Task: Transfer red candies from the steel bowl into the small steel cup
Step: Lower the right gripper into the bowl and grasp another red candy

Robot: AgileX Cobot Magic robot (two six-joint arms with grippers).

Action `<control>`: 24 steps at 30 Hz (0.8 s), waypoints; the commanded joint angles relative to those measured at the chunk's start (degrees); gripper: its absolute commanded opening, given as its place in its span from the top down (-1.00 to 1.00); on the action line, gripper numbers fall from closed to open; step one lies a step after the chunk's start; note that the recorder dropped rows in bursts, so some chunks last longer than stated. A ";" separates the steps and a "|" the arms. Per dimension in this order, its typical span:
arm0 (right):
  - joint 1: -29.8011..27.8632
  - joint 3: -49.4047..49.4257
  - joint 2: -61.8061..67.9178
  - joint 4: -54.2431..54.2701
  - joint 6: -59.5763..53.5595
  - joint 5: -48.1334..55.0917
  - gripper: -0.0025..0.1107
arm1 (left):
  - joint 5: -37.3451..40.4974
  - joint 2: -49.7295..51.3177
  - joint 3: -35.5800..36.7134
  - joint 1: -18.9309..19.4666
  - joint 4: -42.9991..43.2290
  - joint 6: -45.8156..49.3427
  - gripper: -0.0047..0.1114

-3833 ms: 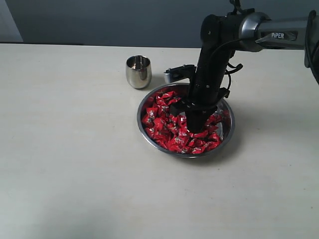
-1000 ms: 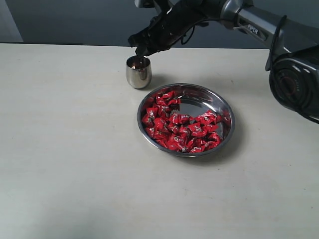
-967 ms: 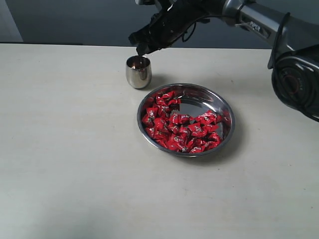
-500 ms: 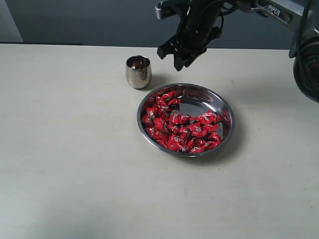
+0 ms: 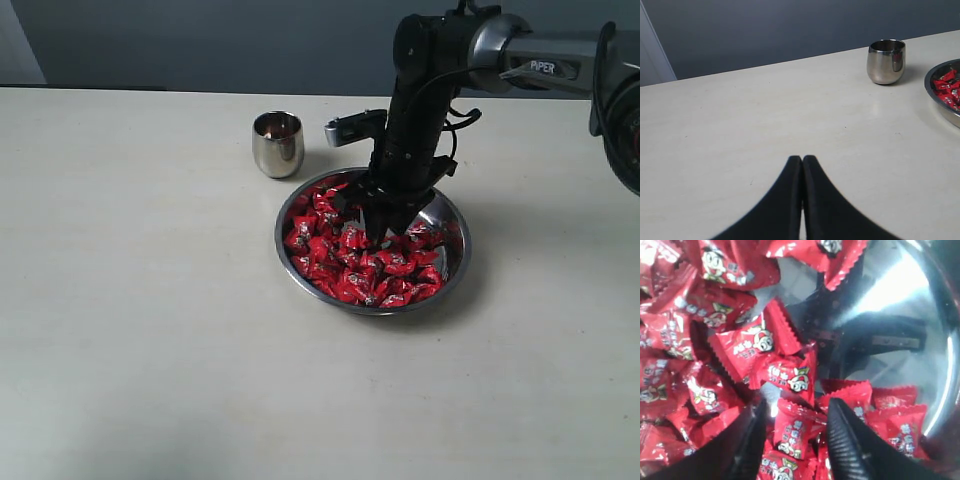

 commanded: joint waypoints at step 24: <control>-0.17 0.16 1.86 -0.52 -2.82 -3.14 0.97 | -0.20 -0.25 -0.06 -0.60 -0.02 -0.32 0.91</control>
